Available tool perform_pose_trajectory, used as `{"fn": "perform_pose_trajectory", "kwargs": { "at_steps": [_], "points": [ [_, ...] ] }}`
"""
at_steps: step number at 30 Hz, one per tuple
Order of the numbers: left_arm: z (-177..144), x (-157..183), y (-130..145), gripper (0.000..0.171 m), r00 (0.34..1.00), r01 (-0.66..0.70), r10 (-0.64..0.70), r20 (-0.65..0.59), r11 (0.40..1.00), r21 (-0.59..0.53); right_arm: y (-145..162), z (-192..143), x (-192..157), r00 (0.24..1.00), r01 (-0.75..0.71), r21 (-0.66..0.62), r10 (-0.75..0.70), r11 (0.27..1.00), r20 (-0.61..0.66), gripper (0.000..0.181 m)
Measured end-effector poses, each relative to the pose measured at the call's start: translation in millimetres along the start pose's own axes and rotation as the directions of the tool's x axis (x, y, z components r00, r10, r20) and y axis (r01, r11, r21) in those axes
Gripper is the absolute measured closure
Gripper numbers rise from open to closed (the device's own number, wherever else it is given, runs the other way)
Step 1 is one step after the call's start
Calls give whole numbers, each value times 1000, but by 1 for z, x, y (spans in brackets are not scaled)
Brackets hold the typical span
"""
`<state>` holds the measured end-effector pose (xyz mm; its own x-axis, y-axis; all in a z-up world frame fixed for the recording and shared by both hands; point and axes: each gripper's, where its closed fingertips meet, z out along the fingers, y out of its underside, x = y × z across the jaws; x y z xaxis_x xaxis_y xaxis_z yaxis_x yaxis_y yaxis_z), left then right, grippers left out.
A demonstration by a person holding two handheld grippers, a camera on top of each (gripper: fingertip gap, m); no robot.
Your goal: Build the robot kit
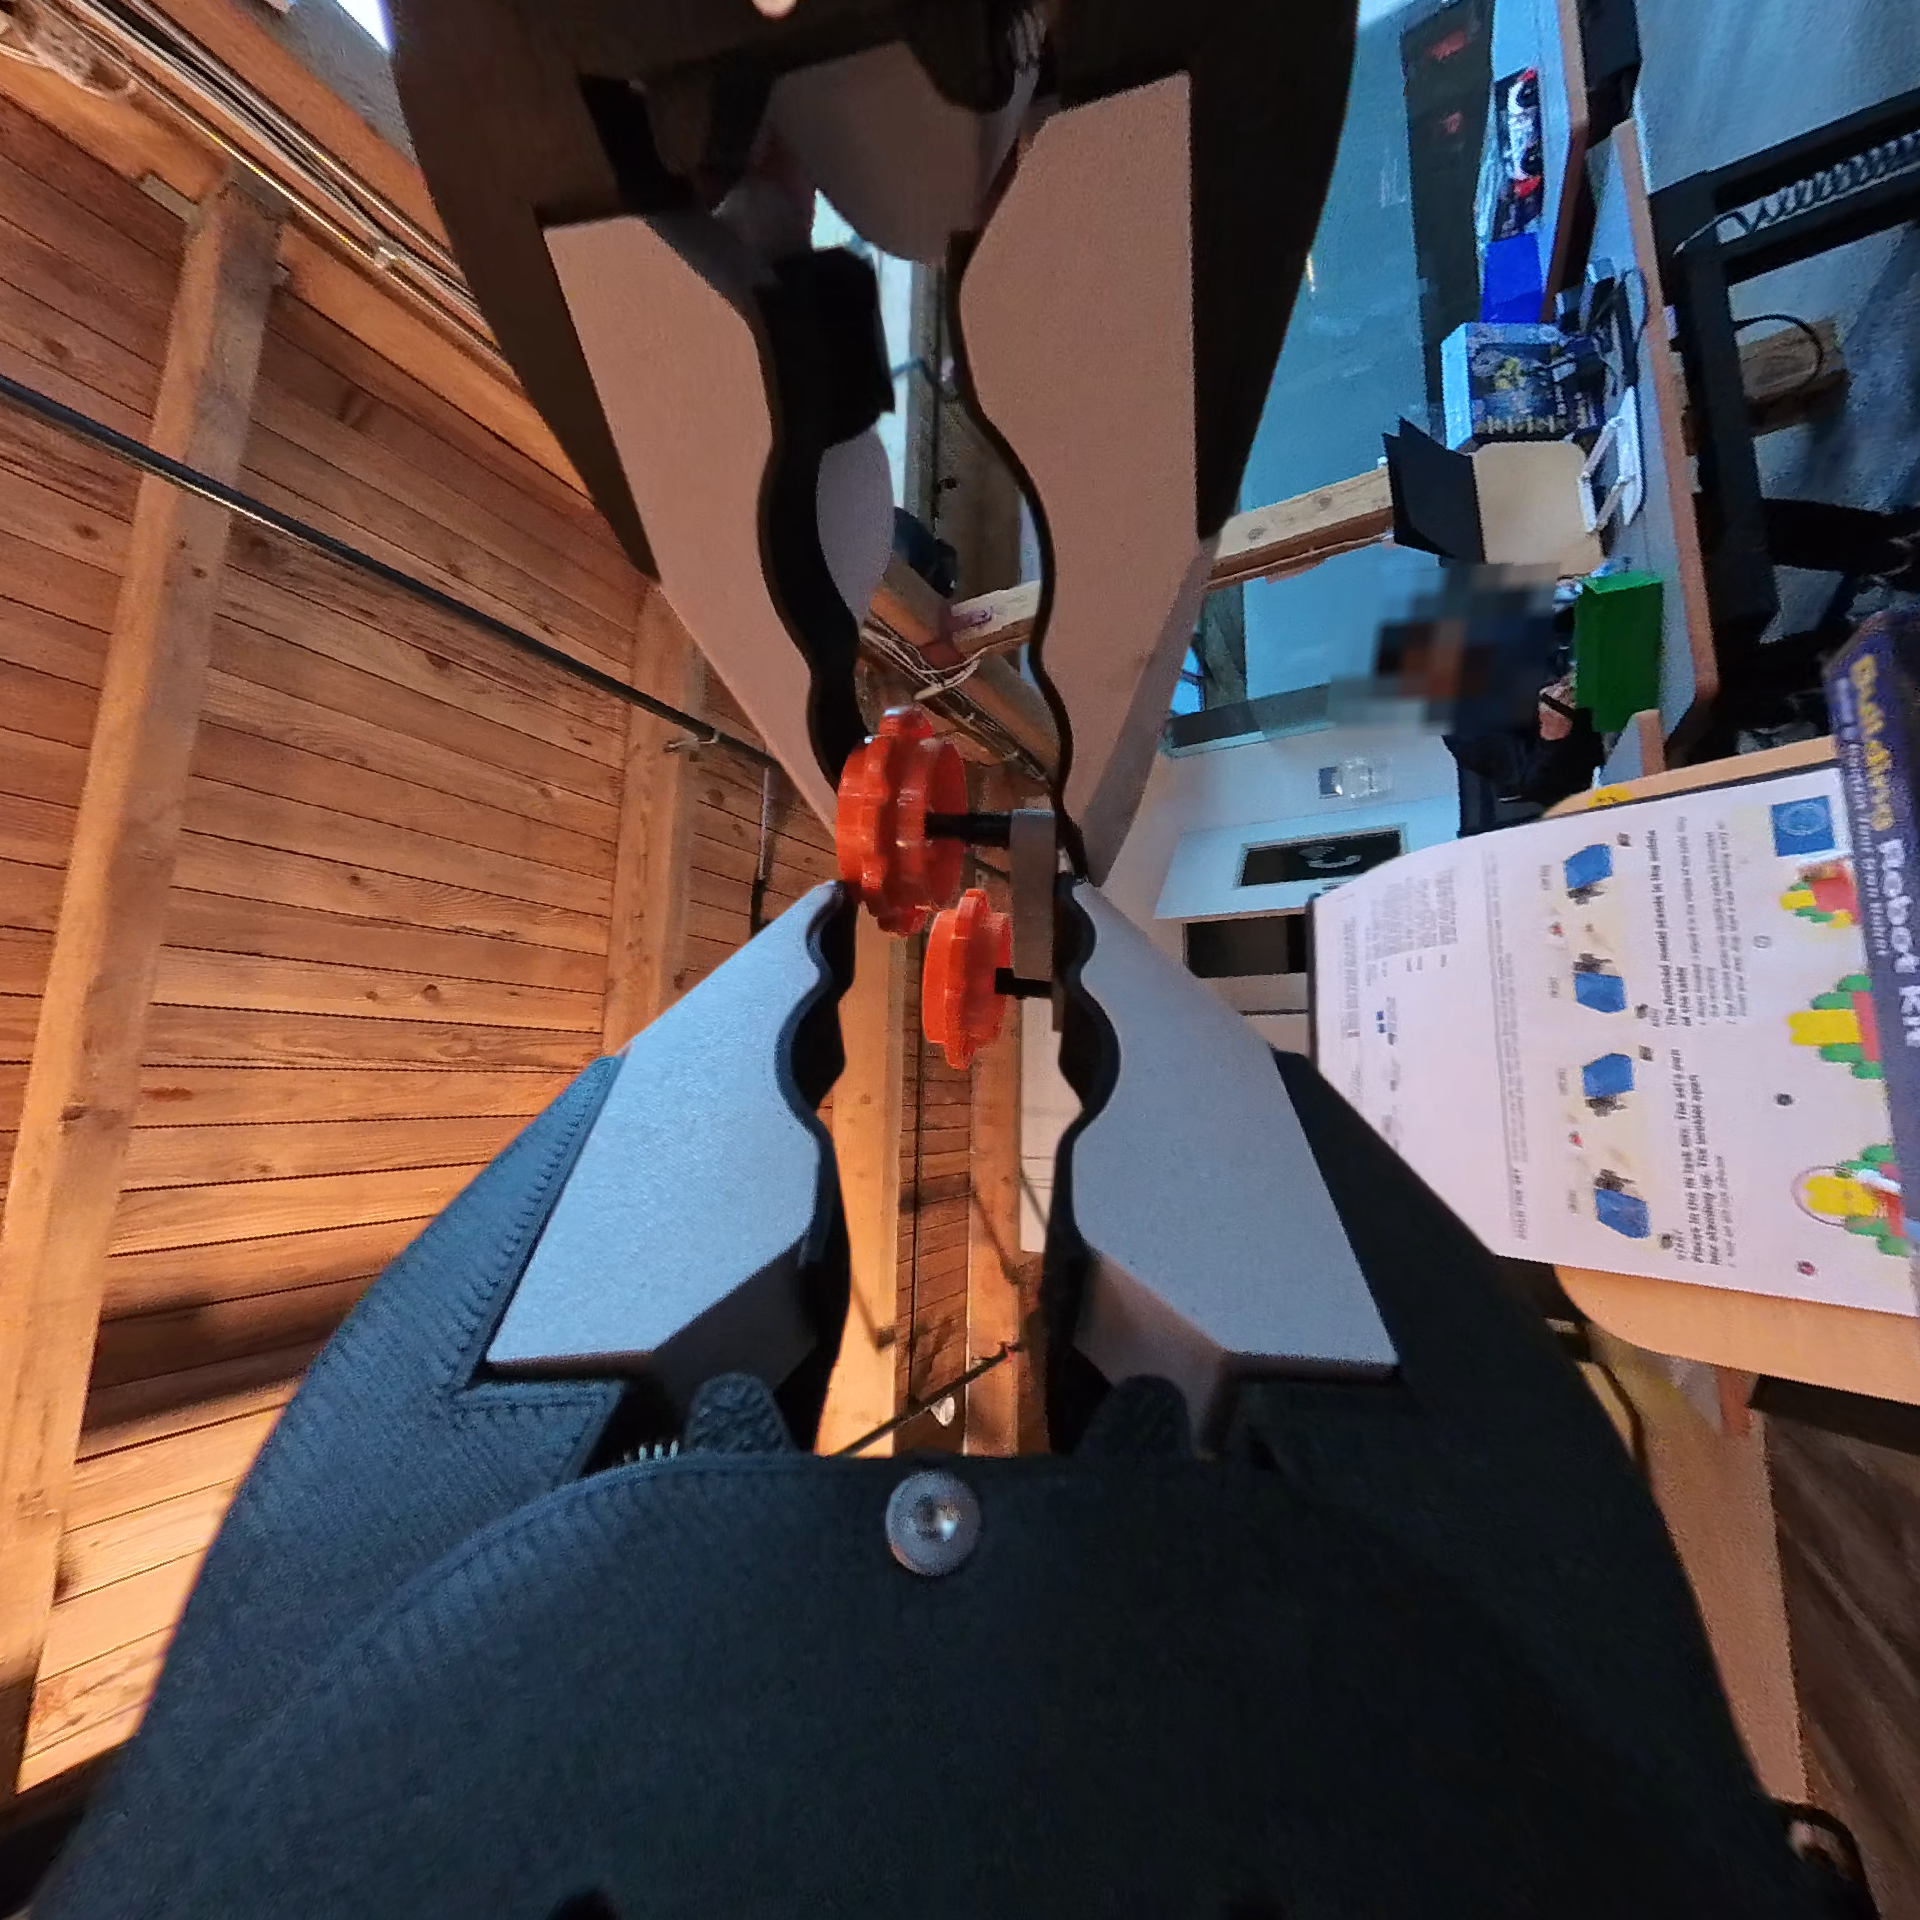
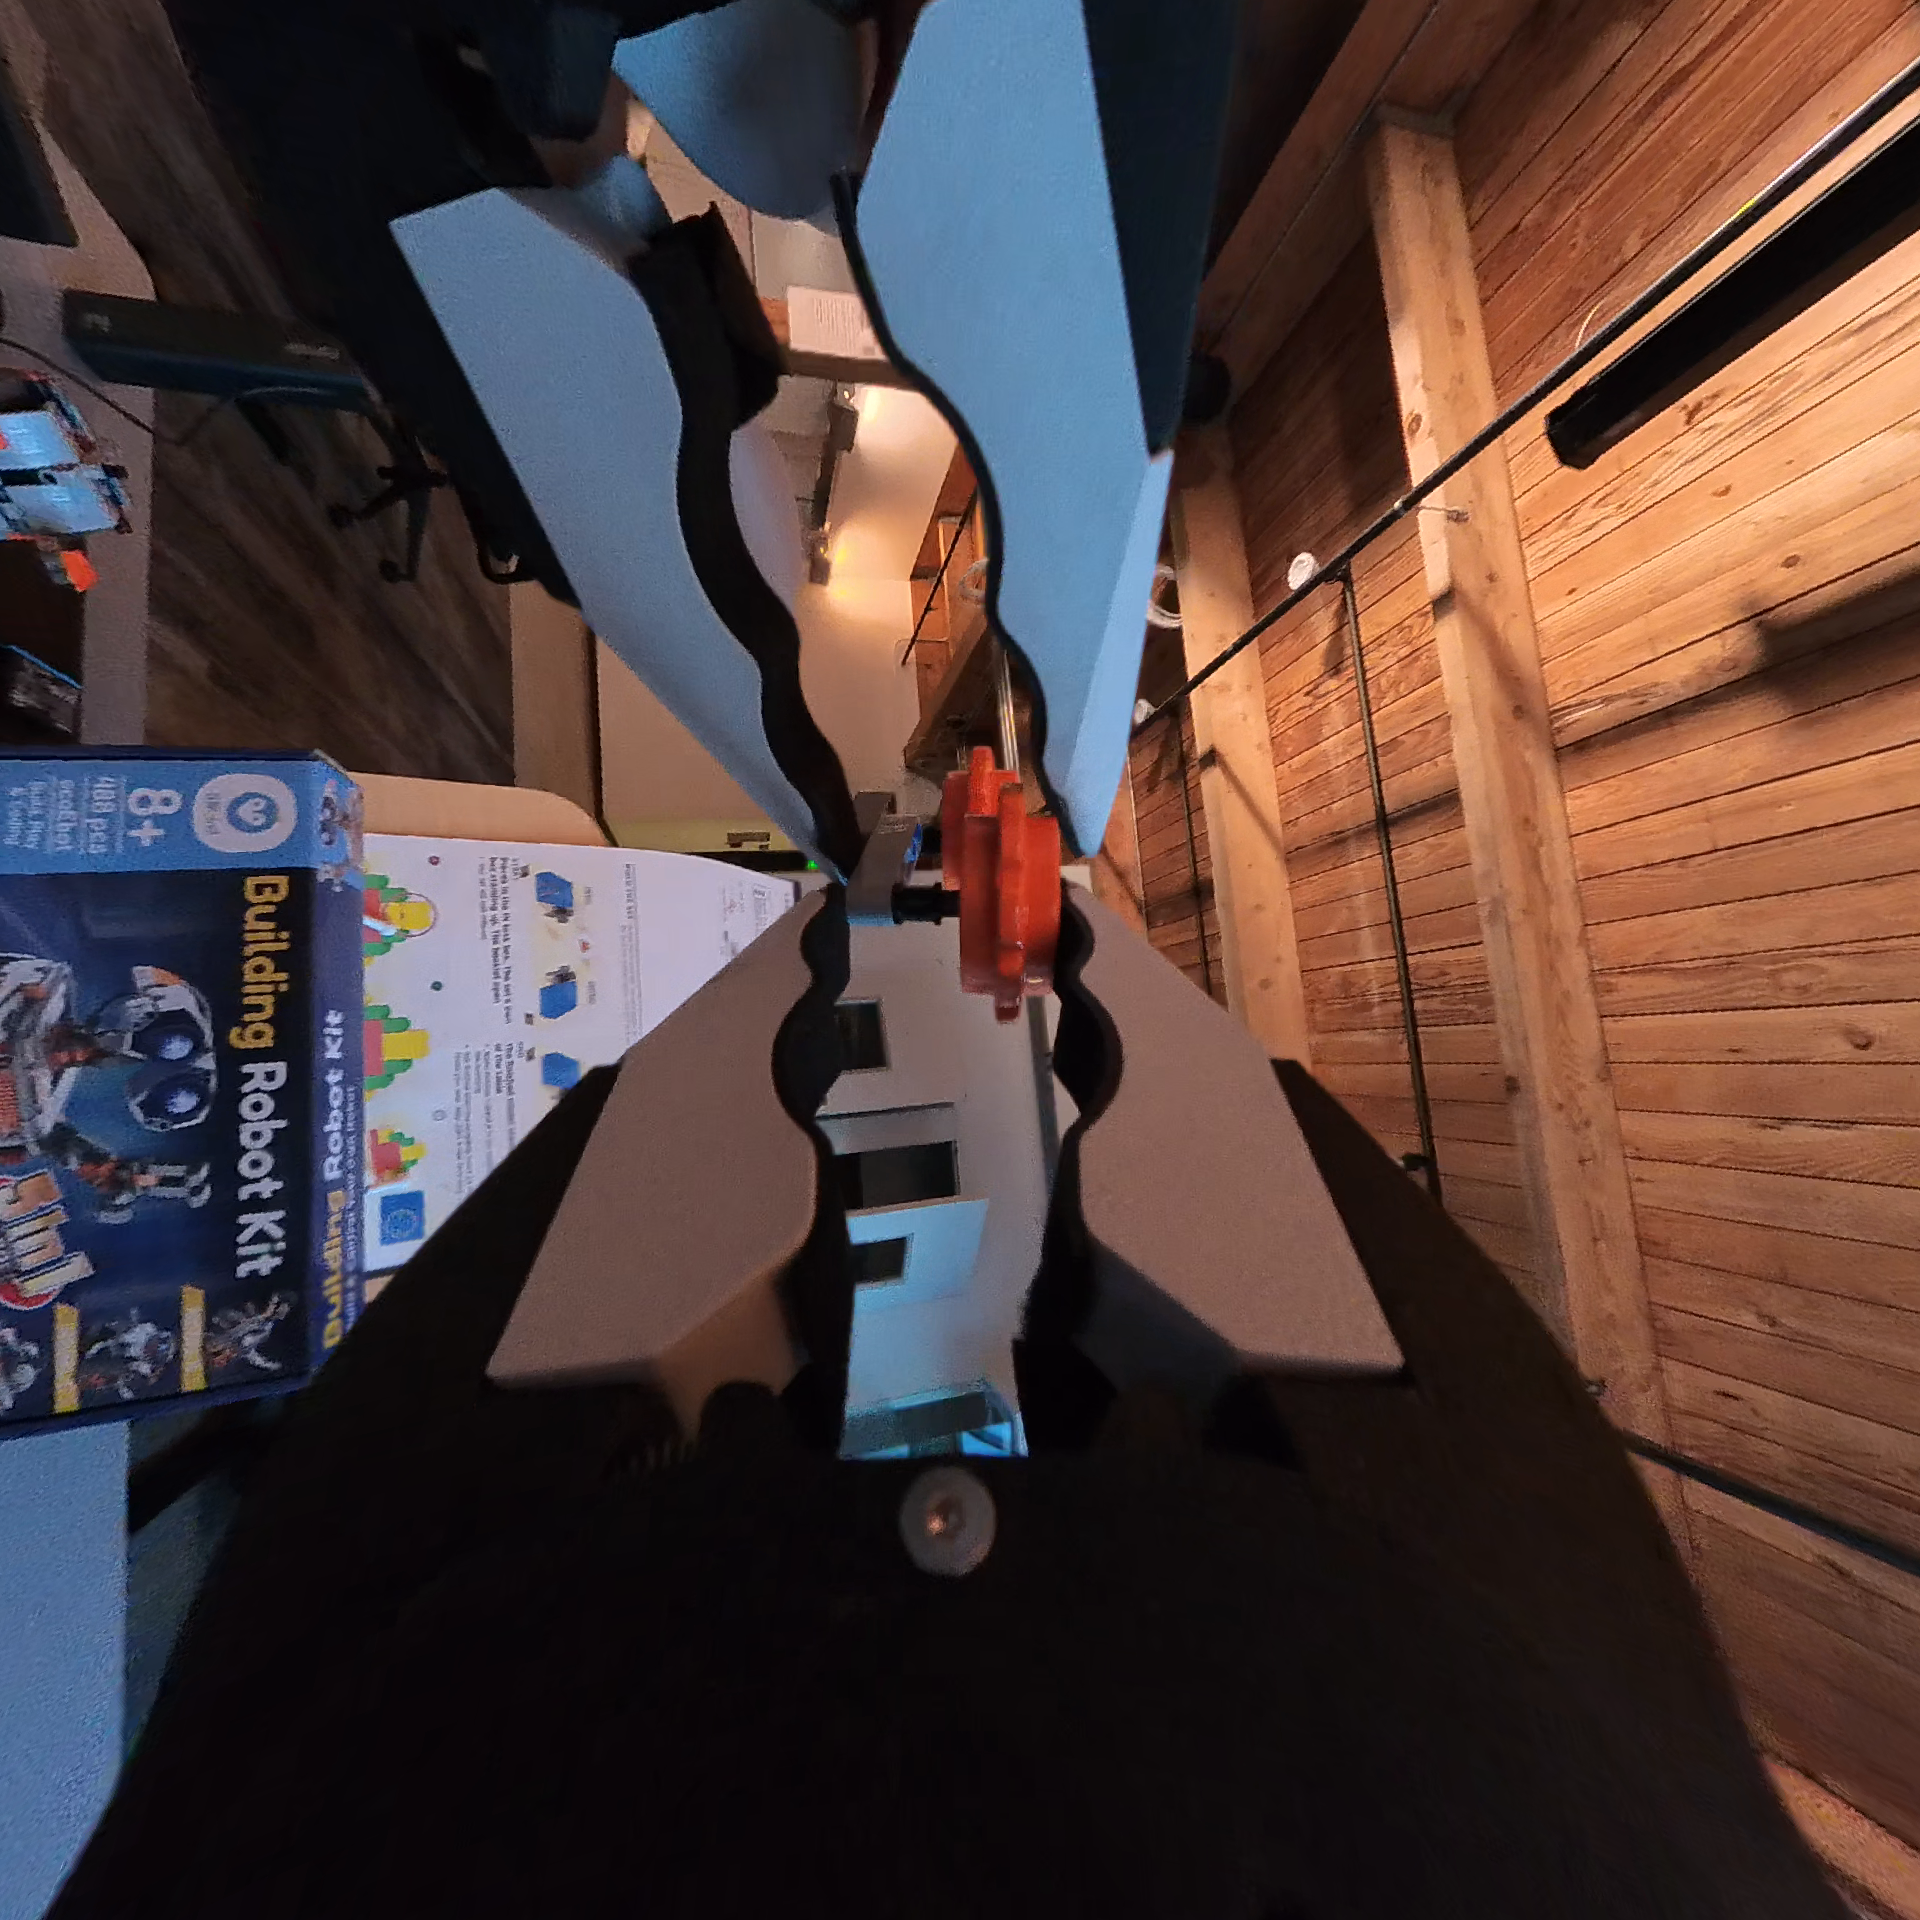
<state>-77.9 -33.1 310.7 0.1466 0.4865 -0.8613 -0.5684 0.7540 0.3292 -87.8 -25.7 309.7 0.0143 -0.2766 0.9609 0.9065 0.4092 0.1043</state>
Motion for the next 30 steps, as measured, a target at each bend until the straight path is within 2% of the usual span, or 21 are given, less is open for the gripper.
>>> {"fn": "perform_pose_trajectory", "kwargs": {
  "at_steps": [6, 13, 17, 26, 30],
  "points": [
    [-3, 33, 4, 136, 997, 31, -32, -72, 999, -17, 4, 9, -31, 998, -39, 5, 39, 999, 47, 145],
    [22, 51, 28, 136, 994, 28, -35, -101, 997, -66, 28, 38, -39, 996, -81, 69, 78, 994, 49, 145],
    [28, 54, 30, 136, 987, 77, -82, -135, 996, -47, 34, 39, -41, 989, -123, 67, 116, 990, 95, 144],
    [-14, 76, 8, 137, 977, 70, -86, -193, 994, -84, 2, 15, -75, 979, -172, 94, 159, 981, 130, 144],
    [-37, 72, -3, 138, 974, 87, -107, -197, 990, -107, -21, -1, -78, 985, -142, 127, 127, 982, 117, 144]
  ]
}}
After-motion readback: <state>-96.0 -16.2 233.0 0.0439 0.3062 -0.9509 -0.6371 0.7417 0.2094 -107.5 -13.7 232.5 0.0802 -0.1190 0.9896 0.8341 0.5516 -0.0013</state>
